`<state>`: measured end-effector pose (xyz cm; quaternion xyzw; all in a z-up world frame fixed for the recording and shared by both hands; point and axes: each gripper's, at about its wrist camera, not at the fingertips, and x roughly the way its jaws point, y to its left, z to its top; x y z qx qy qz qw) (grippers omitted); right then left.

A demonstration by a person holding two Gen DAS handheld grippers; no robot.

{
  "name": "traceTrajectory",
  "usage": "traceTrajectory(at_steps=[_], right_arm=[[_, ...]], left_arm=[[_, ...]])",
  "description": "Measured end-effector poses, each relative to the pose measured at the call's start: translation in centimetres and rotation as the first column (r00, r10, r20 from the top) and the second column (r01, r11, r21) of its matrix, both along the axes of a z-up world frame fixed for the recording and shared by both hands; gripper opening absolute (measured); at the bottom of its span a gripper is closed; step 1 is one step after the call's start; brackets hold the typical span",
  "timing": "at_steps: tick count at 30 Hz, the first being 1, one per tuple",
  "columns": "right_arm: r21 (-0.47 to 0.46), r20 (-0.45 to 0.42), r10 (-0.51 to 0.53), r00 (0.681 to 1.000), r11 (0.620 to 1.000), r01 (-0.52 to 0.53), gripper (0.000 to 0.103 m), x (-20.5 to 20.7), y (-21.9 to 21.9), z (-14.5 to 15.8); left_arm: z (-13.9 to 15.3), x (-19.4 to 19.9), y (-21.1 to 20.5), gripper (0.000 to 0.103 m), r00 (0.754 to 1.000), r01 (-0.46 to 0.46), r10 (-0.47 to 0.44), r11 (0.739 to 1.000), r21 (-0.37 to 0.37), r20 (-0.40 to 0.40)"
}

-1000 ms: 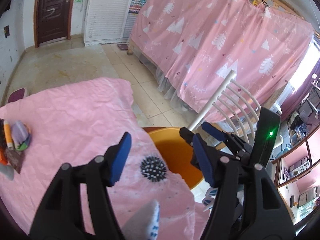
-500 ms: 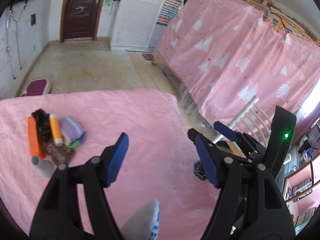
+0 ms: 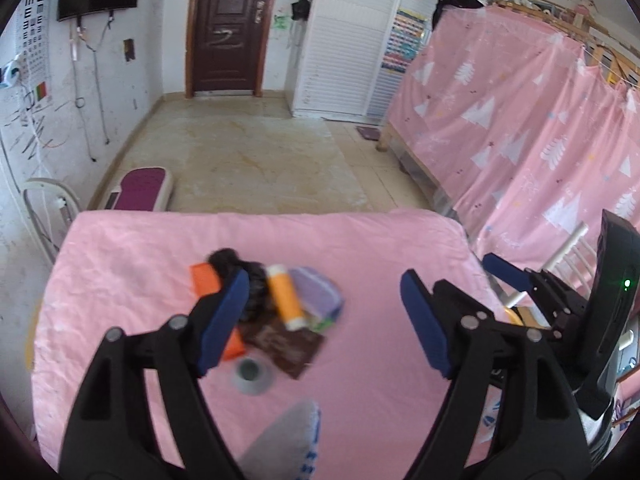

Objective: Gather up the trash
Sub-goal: 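Move both open tools back over the bed clutter, then grasp the orange box with the left tool while the right tool grasps the purple knit hat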

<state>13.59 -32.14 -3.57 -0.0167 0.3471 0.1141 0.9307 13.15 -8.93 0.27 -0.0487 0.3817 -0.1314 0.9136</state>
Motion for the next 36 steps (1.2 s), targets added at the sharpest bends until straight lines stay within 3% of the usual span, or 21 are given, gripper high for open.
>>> traceTrajectory(at_steps=[8, 11, 20, 29, 34, 36], right_arm=[[0.010, -0.044, 0.061, 0.997, 0.998, -0.060, 0.071, 3.0, 4.1, -1.2], [0.002, -0.067, 0.078, 0.995, 0.997, -0.078, 0.071, 4.0, 5.4, -2.0], [0.035, -0.123, 0.084, 0.989, 0.996, -0.080, 0.071, 6.0, 6.0, -3.9], [0.065, -0.160, 0.126, 0.979, 0.991, -0.117, 0.071, 6.9, 6.8, -5.2], [0.065, -0.174, 0.147, 0.974, 0.988, -0.137, 0.071, 7.1, 7.5, -5.6], [0.061, -0.177, 0.154, 0.972, 0.988, -0.145, 0.071, 7.2, 7.8, -5.7]], left_arm=[[-2.2, 2.4, 5.1, 0.078, 0.994, -0.072, 0.076, 0.996, 0.055, -0.073], [-3.6, 3.2, 6.0, 0.078, 0.990, -0.070, 0.074, 0.997, 0.039, -0.120], [-7.4, 4.7, 6.2, 0.078, 0.972, -0.059, 0.066, 0.997, 0.040, -0.226], [-9.5, 5.4, 6.3, 0.078, 0.962, -0.062, 0.080, 0.995, 0.076, -0.262], [-9.4, 5.3, 6.5, 0.043, 0.969, -0.056, 0.079, 0.993, 0.103, -0.234], [-9.4, 5.2, 6.6, 0.035, 0.970, -0.048, 0.070, 0.994, 0.099, -0.233]])
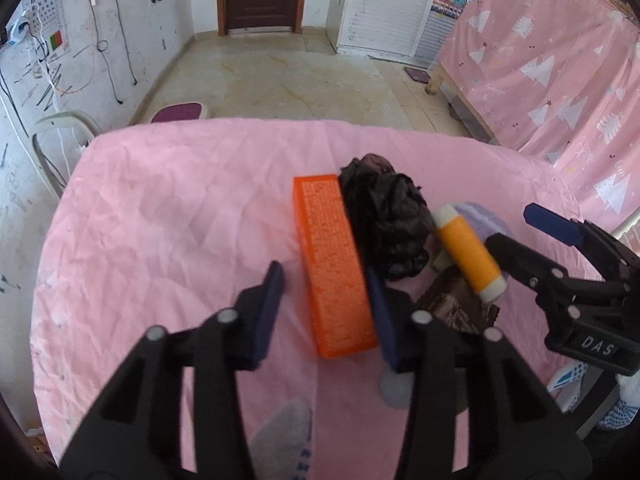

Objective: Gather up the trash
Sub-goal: 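Grasp the orange box with the left tool while the right tool grasps the purple knit hat, then carry the orange box and purple hat to the orange basin and release both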

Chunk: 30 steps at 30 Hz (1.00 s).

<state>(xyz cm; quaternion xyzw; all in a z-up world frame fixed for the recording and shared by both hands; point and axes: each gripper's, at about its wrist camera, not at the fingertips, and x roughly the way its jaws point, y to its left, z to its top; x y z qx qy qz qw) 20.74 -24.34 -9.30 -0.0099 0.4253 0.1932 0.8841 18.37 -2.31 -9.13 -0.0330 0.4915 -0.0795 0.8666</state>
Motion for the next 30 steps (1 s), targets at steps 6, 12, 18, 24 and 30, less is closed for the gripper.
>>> traceTrajectory(at_steps=[6, 12, 18, 24, 30], right_arm=[[-0.018, -0.004, 0.036, 0.999, 0.999, -0.036, 0.071, -0.2, 1.2, -0.2], [-0.025, -0.029, 0.085, 0.996, 0.996, -0.086, 0.039, -0.3, 2.3, -0.9], [-0.055, 0.007, 0.102, 0.995, 0.993, -0.102, 0.014, -1.5, 2.8, -0.3], [-0.057, 0.050, 0.070, 0.996, 0.996, -0.068, 0.014, -3.2, 1.9, 1.2], [-0.055, 0.074, 0.042, 0.996, 0.998, -0.038, 0.014, -5.6, 0.0, 2.1]], left_arm=[[0.1, -1.1, 0.9, 0.022, 1.000, 0.007, -0.007, 1.000, -0.009, 0.002], [0.5, -2.0, 1.7, 0.022, 1.000, -0.009, 0.009, 1.000, -0.014, 0.014], [0.6, -2.9, 2.0, 0.022, 1.000, -0.018, 0.019, 1.000, -0.022, 0.023], [1.4, -4.0, 2.5, 0.022, 0.999, -0.029, 0.030, 0.999, -0.023, 0.042], [2.6, -5.3, 2.1, 0.022, 0.997, -0.031, 0.033, 0.999, -0.020, 0.072]])
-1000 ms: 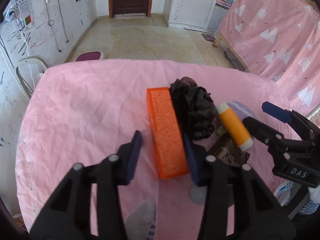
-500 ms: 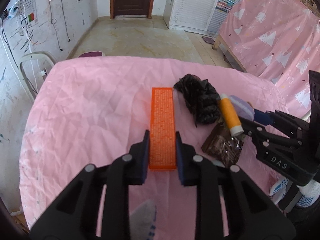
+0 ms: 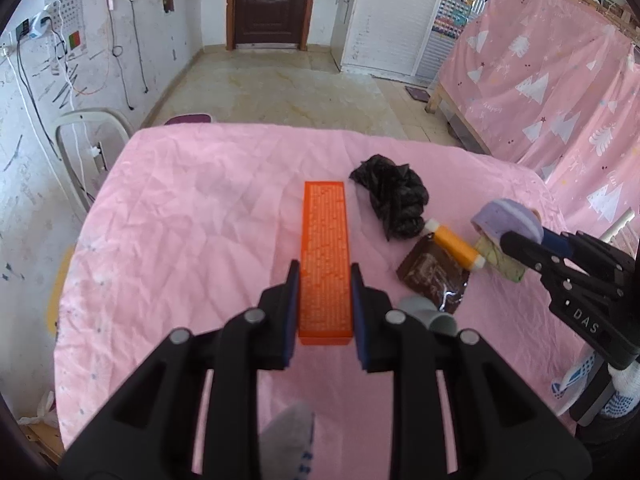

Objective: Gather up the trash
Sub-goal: 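Carry the orange box and purple hat to the orange basin and release both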

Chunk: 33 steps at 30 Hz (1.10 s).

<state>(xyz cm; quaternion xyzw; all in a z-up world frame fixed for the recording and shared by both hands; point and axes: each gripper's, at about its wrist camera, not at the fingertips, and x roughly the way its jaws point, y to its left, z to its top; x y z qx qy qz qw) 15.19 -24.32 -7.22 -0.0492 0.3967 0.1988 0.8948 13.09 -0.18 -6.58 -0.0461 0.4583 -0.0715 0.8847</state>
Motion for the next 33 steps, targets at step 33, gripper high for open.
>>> traceTrajectory(at_steps=[33], right_arm=[[0.136, 0.089, -0.258, 0.962, 0.960, 0.245, 0.014, -9.7, -16.7, 2.2]], left_arm=[[5.6, -4.9, -13.7, 0.022, 0.970, 0.206, -0.213, 0.976, 0.065, 0.122]])
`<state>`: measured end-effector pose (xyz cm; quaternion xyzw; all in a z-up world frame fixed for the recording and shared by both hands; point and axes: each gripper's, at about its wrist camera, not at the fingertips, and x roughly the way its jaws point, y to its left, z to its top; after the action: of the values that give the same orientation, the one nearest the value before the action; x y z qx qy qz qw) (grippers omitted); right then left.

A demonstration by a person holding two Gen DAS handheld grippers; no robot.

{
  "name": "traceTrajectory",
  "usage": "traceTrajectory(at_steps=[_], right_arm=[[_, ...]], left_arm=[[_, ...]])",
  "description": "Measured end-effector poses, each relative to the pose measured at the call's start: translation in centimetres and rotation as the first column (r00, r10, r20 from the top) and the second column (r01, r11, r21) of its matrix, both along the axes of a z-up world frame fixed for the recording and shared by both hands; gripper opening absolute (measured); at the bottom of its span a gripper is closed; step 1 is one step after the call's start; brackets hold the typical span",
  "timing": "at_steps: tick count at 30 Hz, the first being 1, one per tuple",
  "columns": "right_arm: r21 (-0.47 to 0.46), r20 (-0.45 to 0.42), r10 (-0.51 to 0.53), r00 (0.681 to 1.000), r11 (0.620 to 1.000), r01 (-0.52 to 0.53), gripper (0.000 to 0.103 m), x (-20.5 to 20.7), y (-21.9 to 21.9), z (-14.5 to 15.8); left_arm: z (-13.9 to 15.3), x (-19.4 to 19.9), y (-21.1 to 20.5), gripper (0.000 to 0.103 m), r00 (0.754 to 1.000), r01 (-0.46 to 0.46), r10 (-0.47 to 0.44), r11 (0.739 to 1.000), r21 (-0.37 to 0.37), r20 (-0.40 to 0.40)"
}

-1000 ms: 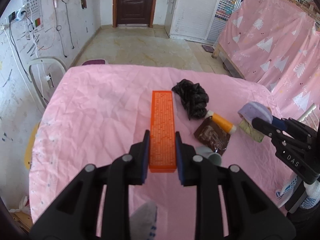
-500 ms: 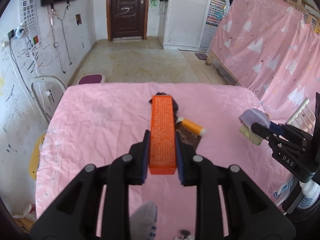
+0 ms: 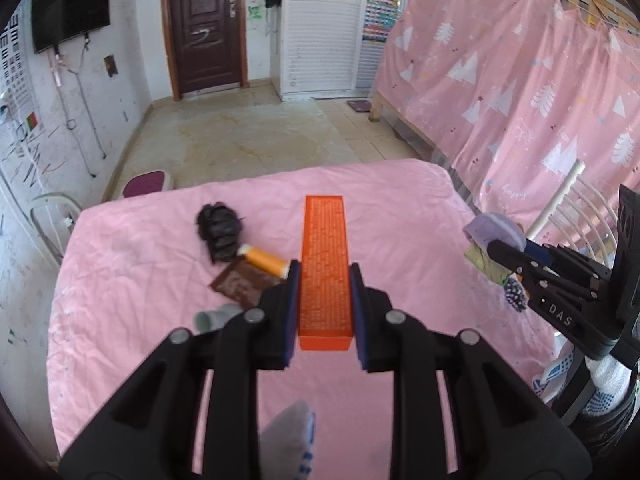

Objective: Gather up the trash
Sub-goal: 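Carry the orange box and purple hat to the orange basin and release both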

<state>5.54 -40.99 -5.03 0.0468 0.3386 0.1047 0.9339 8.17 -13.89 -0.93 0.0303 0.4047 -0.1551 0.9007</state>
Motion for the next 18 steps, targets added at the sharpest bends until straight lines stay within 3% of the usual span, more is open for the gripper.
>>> traceTrajectory(at_steps=[10, 18], right_arm=[[0.022, 0.003, -0.095, 0.995, 0.995, 0.095, 0.014, -2.1, -5.4, -0.5], [0.053, 0.003, -0.172, 0.985, 0.984, 0.171, 0.014, -3.5, -9.5, -1.5]], left_arm=[[-1.0, -0.1, -7.1, 0.022, 0.992, 0.119, -0.118, 0.993, 0.015, -0.032], [-1.7, -0.8, -13.3, 0.022, 0.967, 0.245, -0.245, 0.970, -0.010, -0.064]])
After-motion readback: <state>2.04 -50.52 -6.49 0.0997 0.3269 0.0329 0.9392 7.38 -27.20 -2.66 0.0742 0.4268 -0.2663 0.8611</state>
